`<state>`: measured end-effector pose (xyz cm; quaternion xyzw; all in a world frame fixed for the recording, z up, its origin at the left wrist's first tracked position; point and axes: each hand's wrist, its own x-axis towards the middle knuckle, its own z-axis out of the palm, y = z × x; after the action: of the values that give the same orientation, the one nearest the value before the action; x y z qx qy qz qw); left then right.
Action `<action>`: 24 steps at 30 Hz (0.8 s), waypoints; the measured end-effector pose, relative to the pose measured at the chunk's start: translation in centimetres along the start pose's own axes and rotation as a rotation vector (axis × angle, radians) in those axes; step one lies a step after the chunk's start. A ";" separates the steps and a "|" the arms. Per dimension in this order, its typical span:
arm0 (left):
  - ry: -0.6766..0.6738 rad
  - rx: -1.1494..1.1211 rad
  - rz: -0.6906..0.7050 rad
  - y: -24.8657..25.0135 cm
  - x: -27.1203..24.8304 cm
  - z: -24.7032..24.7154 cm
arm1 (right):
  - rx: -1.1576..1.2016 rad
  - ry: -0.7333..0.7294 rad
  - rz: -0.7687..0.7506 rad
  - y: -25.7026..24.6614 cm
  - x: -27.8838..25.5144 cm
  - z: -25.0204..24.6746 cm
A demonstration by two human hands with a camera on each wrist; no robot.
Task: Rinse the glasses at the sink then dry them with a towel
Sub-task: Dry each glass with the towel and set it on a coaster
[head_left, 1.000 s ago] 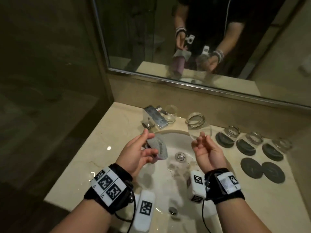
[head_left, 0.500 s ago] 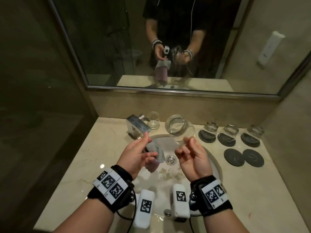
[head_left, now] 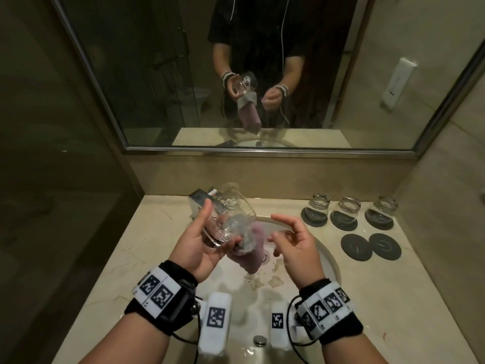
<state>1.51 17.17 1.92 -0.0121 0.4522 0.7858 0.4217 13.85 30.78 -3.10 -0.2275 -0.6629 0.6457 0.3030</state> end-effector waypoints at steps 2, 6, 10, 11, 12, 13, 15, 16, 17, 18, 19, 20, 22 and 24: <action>-0.023 -0.061 -0.026 0.4 0.0 0.2 | -0.349 -0.045 -0.098 1.4 -0.2 0.3; -0.087 -0.079 -0.075 0.3 0.0 0.9 | -0.428 -0.106 -0.062 3.1 -1.5 2.9; -0.081 -0.036 -0.123 -0.7 0.1 1.9 | -0.065 0.000 0.219 3.0 -1.5 4.8; -0.079 -0.025 -0.136 -0.9 0.1 2.0 | 0.018 0.019 0.240 3.2 -1.4 5.0; -0.089 -0.013 -0.152 -1.1 0.0 2.2 | 0.083 0.056 0.250 3.5 -1.2 5.1; -0.101 -0.009 -0.172 -1.2 -0.1 2.5 | 0.135 0.096 0.247 3.5 -1.2 5.1; -0.133 -0.007 -0.193 -1.1 -0.2 2.6 | 0.197 0.150 0.260 3.6 -1.1 5.0; -0.153 -0.008 -0.191 -1.0 -0.3 2.7 | 0.237 0.182 0.276 3.6 -1.1 4.9; -0.160 0.006 -0.180 -0.8 -0.2 2.6 | 0.306 0.197 0.302 3.4 -1.1 4.6; -0.160 0.032 -0.166 -0.6 -0.2 2.6 | 0.389 0.188 0.333 3.3 -1.1 4.4; -0.150 0.071 -0.149 -0.4 -0.1 2.4 | 0.452 0.157 0.362 3.1 -1.1 4.1; -0.141 0.103 -0.133 -0.2 -0.1 2.2 | 0.494 0.129 0.381 3.0 -0.9 3.8; -0.126 0.135 -0.110 0.3 -0.1 1.6 | 0.572 0.107 0.414 3.0 -0.6 3.1; -0.116 0.173 -0.099 0.6 0.0 0.6 | 0.679 0.115 0.448 3.2 -0.2 2.4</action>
<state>1.28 17.45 2.67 0.0475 0.4922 0.7214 0.4849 12.09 29.11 -6.22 -0.2890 -0.3282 0.8641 0.2494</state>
